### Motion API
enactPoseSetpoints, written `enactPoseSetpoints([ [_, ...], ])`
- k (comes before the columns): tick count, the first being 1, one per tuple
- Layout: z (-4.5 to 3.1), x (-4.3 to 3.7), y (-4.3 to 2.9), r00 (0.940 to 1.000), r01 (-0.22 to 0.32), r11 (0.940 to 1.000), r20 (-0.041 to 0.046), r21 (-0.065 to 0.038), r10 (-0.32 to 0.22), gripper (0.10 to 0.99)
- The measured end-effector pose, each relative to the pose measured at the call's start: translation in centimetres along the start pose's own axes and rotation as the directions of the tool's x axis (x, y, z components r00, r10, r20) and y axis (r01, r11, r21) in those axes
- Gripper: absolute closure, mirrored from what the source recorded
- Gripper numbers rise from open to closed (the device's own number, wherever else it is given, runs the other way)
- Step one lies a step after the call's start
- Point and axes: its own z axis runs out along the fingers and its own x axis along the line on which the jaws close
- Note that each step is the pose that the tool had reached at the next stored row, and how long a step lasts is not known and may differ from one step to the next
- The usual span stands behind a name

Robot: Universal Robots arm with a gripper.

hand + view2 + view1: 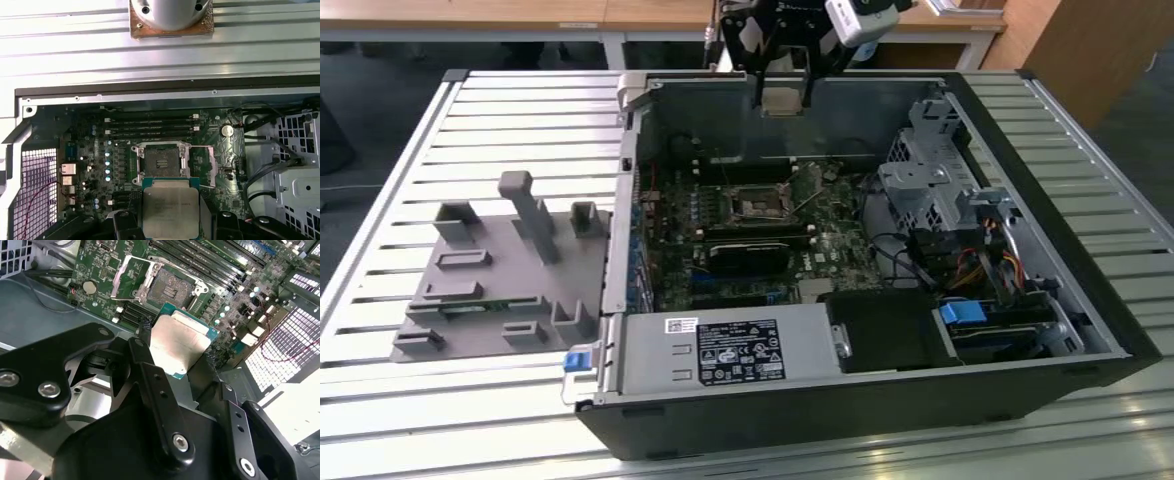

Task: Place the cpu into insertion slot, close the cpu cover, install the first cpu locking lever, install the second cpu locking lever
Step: 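Place the cpu into insertion slot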

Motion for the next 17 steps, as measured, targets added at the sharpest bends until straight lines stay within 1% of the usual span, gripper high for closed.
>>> enactPoseSetpoints([
  [9,0.0,0.0,0.0,0.9992,-0.04,0.9992,0.0038,-0.001,0.04,0.545],
  [17,0.0,0.0,0.0,0.9964,-0.084,0.9965,0.008,-0.002,0.084,0.545],
])
